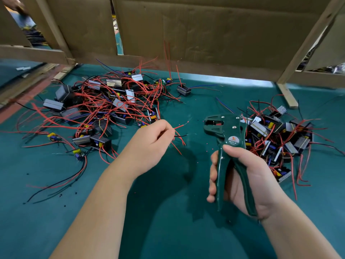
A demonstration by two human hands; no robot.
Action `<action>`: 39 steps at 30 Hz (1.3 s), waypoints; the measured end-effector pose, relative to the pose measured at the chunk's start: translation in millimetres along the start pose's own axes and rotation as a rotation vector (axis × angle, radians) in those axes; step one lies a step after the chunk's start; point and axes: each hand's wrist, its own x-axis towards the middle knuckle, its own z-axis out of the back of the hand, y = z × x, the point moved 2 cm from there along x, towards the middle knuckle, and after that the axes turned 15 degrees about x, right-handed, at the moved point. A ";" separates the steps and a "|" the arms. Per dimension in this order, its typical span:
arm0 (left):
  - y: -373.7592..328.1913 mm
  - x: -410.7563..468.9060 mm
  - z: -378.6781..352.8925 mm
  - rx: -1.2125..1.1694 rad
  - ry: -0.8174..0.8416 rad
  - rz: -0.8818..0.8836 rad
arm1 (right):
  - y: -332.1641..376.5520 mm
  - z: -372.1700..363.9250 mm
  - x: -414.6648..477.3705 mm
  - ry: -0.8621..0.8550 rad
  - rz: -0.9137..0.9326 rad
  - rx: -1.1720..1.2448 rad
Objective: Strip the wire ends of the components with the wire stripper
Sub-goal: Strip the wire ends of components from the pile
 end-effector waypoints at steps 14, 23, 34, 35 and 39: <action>-11.4 -0.9 4.3 -0.162 -0.070 -0.082 | -13.0 -4.6 -1.3 0.267 -0.206 0.042; -20.0 -3.3 3.9 -0.098 -0.143 -0.157 | -13.3 -7.7 -4.1 0.270 -0.207 -0.012; -18.0 -4.3 5.5 -0.025 -0.172 -0.191 | -13.0 -7.8 -4.3 0.254 -0.218 -0.030; -17.8 -4.4 5.7 -0.020 -0.174 -0.194 | -13.0 -7.8 -4.4 0.256 -0.227 -0.020; -17.2 -4.9 6.5 0.007 -0.180 -0.207 | -12.4 -7.9 -5.2 0.267 -0.275 0.021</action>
